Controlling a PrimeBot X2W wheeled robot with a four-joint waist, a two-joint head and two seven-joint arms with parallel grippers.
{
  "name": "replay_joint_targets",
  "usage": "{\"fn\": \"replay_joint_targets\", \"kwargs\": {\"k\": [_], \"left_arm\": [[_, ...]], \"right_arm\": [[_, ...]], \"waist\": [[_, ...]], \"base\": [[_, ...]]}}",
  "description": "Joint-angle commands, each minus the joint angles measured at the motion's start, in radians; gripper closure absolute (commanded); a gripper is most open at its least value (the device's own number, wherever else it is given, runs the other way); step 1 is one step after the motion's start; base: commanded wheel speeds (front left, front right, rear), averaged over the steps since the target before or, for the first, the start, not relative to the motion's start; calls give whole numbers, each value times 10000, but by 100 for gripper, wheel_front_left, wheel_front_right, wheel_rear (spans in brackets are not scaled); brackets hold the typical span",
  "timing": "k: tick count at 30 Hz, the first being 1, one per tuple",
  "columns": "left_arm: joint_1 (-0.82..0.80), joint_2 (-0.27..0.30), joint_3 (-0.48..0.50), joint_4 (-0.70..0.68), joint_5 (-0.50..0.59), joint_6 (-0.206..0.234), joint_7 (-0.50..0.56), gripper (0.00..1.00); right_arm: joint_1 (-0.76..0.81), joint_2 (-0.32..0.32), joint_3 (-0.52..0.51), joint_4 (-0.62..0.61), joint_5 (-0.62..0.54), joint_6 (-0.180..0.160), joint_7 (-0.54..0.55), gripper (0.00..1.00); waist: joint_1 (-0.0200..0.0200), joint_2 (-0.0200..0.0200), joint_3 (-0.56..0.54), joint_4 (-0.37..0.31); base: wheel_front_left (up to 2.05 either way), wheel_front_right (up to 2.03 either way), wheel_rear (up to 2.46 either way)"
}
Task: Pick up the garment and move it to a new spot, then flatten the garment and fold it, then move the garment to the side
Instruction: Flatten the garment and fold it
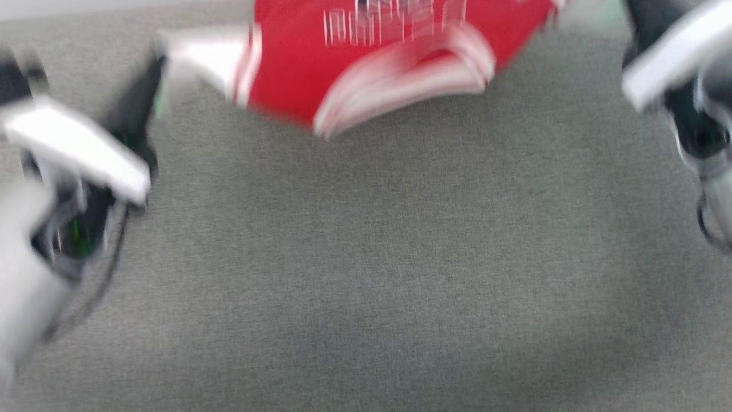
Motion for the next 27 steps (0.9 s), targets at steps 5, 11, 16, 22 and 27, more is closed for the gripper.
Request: {"fn": "replay_joint_targets", "kwargs": {"k": [5, 11, 16, 22, 27], "left_arm": [[2526, 646, 350, -1100, 366, 22, -100, 100], [5292, 611, 1299, -2009, 1487, 23, -100, 100], [6789, 599, 1843, -2318, 1969, 23, -103, 100], [8832, 315, 2907, -2795, 2739, 23, -105, 100], [9862, 107, 3780, -3165, 2971, 23, -105, 100]], "right_arm": [[2879, -1660, 156, -2264, 364, -3, 643, 100], [6325, -2882, -628, -4129, 763, -3, 1062, 100], [8515, -3263, -1495, -5231, 980, -3, 1304, 100], [11899, -3189, -3047, -7159, 870, -3, 2229, 100], [13438, -2679, -4535, -8330, 404, -5, 3012, 100]], "waist": [[0, 0, -541, 171], [0, 0, -883, 544], [0, 0, -920, 834], [0, 0, -886, 1014], [0, 0, -757, 1011]], "base": [[0, 0, 0], [0, 0, 0], [0, 0, 0], [0, 0, 0], [0, 0, 0]]}}
